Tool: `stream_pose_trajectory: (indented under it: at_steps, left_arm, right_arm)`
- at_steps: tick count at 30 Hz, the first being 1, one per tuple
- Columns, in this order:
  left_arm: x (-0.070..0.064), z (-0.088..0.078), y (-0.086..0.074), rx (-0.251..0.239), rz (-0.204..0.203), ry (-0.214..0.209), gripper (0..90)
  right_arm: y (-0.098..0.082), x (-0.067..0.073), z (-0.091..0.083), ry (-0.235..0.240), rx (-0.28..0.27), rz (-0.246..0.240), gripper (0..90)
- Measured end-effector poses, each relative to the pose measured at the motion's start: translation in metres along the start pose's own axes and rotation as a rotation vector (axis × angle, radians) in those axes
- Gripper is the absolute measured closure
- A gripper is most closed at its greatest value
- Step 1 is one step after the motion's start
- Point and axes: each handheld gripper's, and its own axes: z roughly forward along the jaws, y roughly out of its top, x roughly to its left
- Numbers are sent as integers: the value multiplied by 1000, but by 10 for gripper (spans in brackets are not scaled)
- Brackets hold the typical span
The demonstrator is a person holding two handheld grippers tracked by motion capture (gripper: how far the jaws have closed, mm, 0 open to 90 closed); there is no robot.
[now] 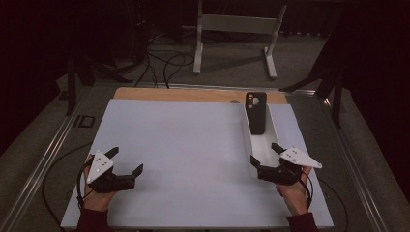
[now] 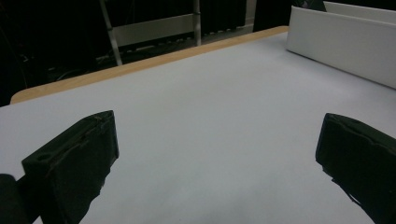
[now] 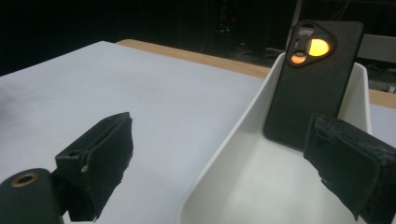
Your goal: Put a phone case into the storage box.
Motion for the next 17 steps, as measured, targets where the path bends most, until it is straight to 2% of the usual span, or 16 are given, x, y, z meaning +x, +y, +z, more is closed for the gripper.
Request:
stream_pose_trajectory:
  at_steps: [4,17]
  left_arm:
    - [-1,-3,0,-14,4,-4,0]
    - [-3,1,-2,6,32,10,0]
  right_arm:
    - [-8,4,-4,13,-10,-9,79]
    - [-21,3,-13,38,-21,-4,79]
